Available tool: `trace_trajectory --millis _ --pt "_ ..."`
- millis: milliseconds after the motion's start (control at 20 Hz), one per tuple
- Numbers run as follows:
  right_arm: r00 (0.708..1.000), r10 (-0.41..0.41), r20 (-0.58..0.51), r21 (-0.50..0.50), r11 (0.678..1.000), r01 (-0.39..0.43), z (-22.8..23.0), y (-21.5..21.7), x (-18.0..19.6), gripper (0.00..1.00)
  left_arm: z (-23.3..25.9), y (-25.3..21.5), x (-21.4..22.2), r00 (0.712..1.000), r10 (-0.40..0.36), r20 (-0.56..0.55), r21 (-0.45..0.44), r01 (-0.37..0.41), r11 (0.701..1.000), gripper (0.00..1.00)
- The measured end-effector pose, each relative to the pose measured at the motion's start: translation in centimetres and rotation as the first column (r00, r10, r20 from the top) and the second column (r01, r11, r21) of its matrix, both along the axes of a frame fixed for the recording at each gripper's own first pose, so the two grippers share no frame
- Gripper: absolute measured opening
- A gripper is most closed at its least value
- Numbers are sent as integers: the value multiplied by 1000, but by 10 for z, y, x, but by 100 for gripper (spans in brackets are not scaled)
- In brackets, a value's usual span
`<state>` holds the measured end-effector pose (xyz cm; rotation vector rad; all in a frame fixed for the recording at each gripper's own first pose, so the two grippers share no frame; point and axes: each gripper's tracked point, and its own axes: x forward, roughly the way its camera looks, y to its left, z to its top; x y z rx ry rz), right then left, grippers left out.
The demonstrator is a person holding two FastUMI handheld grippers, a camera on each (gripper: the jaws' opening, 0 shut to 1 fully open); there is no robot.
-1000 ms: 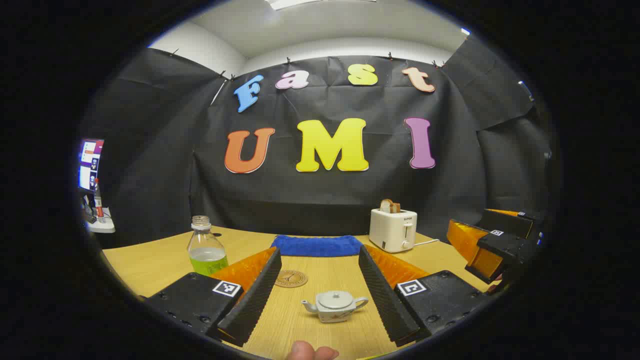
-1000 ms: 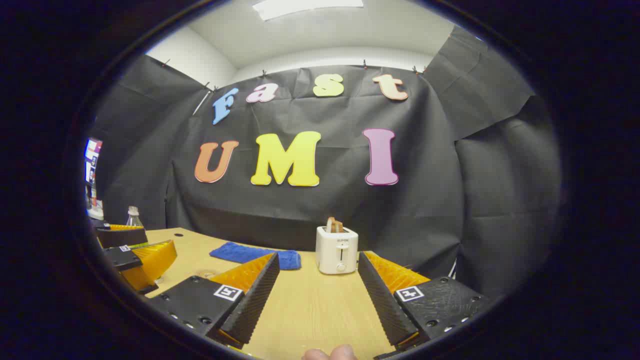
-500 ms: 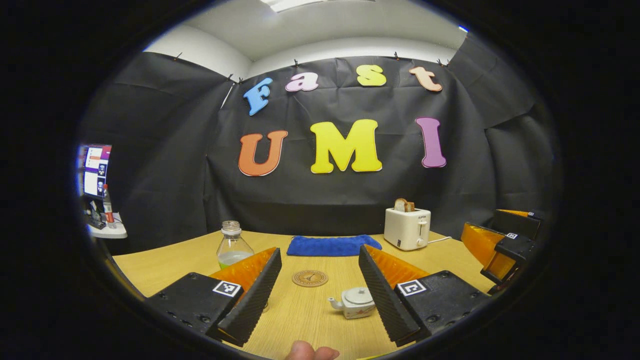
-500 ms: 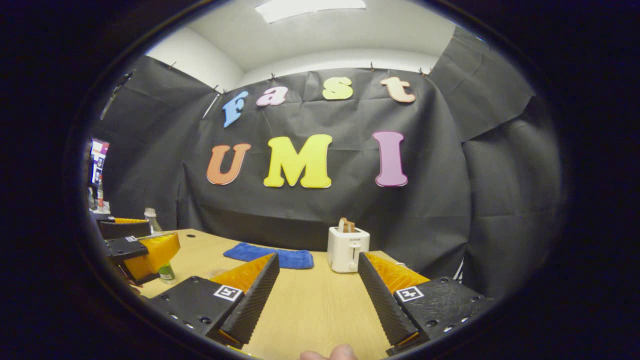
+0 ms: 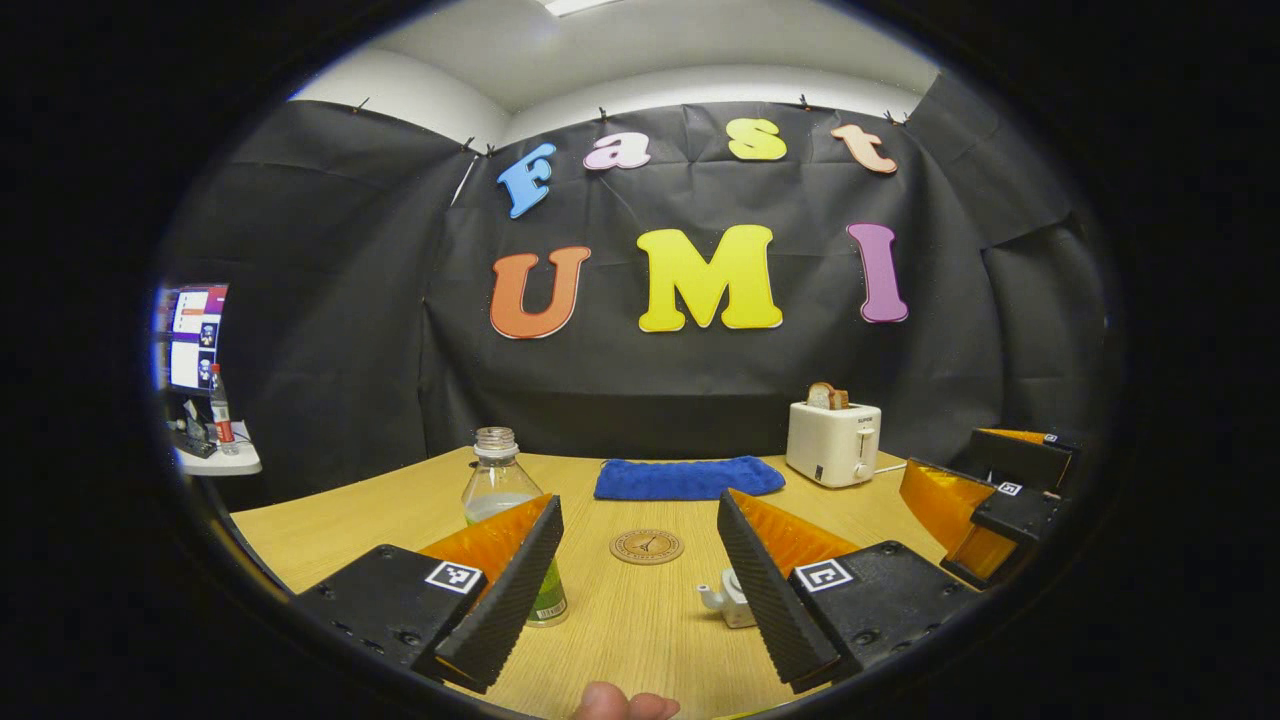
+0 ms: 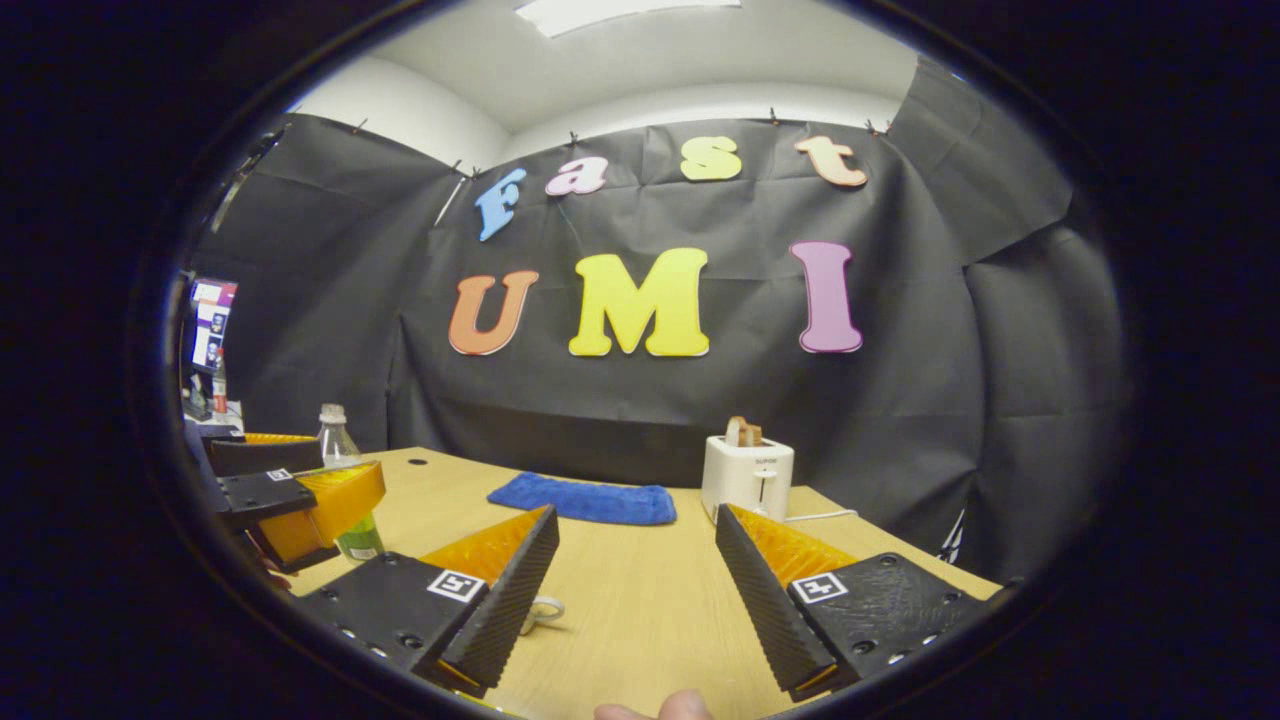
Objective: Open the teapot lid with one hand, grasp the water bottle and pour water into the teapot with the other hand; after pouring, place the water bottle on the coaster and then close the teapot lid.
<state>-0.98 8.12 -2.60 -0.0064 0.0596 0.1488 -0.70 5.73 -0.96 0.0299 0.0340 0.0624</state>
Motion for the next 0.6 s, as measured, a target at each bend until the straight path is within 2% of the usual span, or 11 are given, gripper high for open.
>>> trace_trajectory --millis 300,600 --pt "996 63 -70 -21 998 -64 -21 27 3 97 -3 11 0 999 -25 -24 67 26 997 98" --pt "974 136 -183 -5 990 -140 -61 80 16 95 -8 35 -5 999 14 -40 43 -12 999 97"
